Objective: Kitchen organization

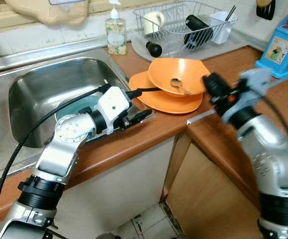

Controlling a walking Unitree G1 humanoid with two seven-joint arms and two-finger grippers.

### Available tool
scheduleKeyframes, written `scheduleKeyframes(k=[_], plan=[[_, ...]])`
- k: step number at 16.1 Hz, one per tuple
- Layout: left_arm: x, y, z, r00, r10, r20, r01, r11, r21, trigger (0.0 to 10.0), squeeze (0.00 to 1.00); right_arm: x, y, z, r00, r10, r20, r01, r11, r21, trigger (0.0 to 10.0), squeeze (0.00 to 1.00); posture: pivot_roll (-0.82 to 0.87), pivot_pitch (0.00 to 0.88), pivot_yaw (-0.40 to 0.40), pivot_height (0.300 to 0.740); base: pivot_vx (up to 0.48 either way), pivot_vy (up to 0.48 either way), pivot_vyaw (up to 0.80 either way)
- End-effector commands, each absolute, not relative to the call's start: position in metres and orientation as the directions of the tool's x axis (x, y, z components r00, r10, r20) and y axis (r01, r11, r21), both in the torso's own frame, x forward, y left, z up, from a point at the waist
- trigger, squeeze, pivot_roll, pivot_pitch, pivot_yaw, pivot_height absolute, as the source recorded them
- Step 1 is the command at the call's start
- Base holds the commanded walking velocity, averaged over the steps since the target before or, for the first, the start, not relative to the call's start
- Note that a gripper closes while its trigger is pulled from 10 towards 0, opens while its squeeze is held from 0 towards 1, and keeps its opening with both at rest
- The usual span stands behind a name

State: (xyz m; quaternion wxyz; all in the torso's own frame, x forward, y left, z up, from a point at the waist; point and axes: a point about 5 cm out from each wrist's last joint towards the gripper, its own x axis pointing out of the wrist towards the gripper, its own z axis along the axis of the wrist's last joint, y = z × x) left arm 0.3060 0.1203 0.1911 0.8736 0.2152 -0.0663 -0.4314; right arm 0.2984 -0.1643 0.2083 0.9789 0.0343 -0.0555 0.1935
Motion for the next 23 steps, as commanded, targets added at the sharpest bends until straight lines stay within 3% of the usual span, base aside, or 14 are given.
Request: scheduleKeyframes(k=[1,3,4,8,9,10,14,15,16,17,19,23], plan=[[0.303,0.118,0.187,0.604,-0.791,-0.096,0.744,0.517,0.424,10.0,0.0,0.295,-0.157,0.211,0.915,0.379,0.141,-0.383,0.924,-0.002,10.0,1.0,-0.12,0.0,0.018,0.74,0.0,0.0,0.0],[0.3,0.122,0.181,0.606,-0.788,-0.108,0.757,0.531,0.38,10.0,0.0,0.293,-0.15,0.206,0.911,0.389,0.14,-0.392,0.92,-0.006,10.0,1.0,-0.12,0.0,0.015,0.74,0.0,0.0,0.0],[0.296,0.124,0.177,0.611,-0.786,-0.092,0.765,0.557,0.324,10.0,1.0,0.291,-0.146,0.202,0.91,0.391,0.141,-0.393,0.92,-0.017,10.0,1.0,-0.12,0.0,0.013,0.74,0.0,0.0,0.0],[0.289,0.128,0.168,0.615,-0.777,-0.134,0.768,0.552,0.325,10.0,1.0,0.293,-0.142,0.194,0.921,0.369,0.122,-0.365,0.93,-0.054,10.0,1.0,-0.11,0.0,0.008,0.74,0.0,0.0,0.0],[0.288,0.128,0.167,0.617,-0.774,-0.145,0.768,0.55,0.33,10.0,0.04,0.294,-0.14,0.191,0.922,0.371,0.111,-0.365,0.928,-0.071,10.0,0.02,-0.11,0.0,0.007,0.74,0.0,0.0,0.0],[0.288,0.128,0.167,0.616,-0.774,-0.146,0.768,0.549,0.33,10.0,0.0,0.295,-0.14,0.19,0.924,0.367,0.105,-0.361,0.93,-0.077,10.0,0.0,-0.11,0.0,0.007,0.74,0.0,0.0,0.0],[0.288,0.127,0.168,0.614,-0.775,-0.151,0.77,0.546,0.331,10.0,0.0,0.31,-0.133,0.187,0.948,0.305,0.096,-0.303,0.952,-0.038,10.0,0.0,-0.11,0.0,0.006,0.74,0.0,0.0,0.0],[0.288,0.128,0.168,0.617,-0.772,-0.153,0.767,0.546,0.336,10.0,0.0,0.313,-0.129,0.181,0.953,0.295,0.068,-0.293,0.955,-0.041,5.4,0.0,-0.1,0.0,0.003,0.74,0.0,0.0,0.0],[0.288,0.128,0.168,0.617,-0.772,-0.154,0.767,0.546,0.336,10.0,0.0,0.314,-0.129,0.18,0.954,0.293,0.067,-0.291,0.956,-0.04,3.9,0.0,-0.1,0.0,0.003,0.74,0.0,0.0,0.0],[0.288,0.129,0.168,0.618,-0.771,-0.156,0.766,0.546,0.338,10.0,0.0,0.315,-0.128,0.18,0.954,0.293,0.068,-0.291,0.956,-0.027,1.4,0.0,-0.1,0.0,0.003,0.74,0.0,0.0,0.0],[0.288,0.129,0.169,0.62,-0.769,-0.158,0.765,0.547,0.341,10.0,0.0,0.316,-0.127,0.179,0.958,0.28,0.068,-0.28,0.96,-0.009,0.0,0.0,-0.1,0.0,0.003,0.74,0.0,0.0,0.0],[0.288,0.129,0.17,0.618,-0.77,-0.159,0.765,0.542,0.347,10.0,0.0,0.318,-0.129,0.177,0.966,0.252,0.065,-0.255,0.966,0.042,0.0,0.0,-0.1,0.0,0.007,0.74,0.0,0.0,0.0]])
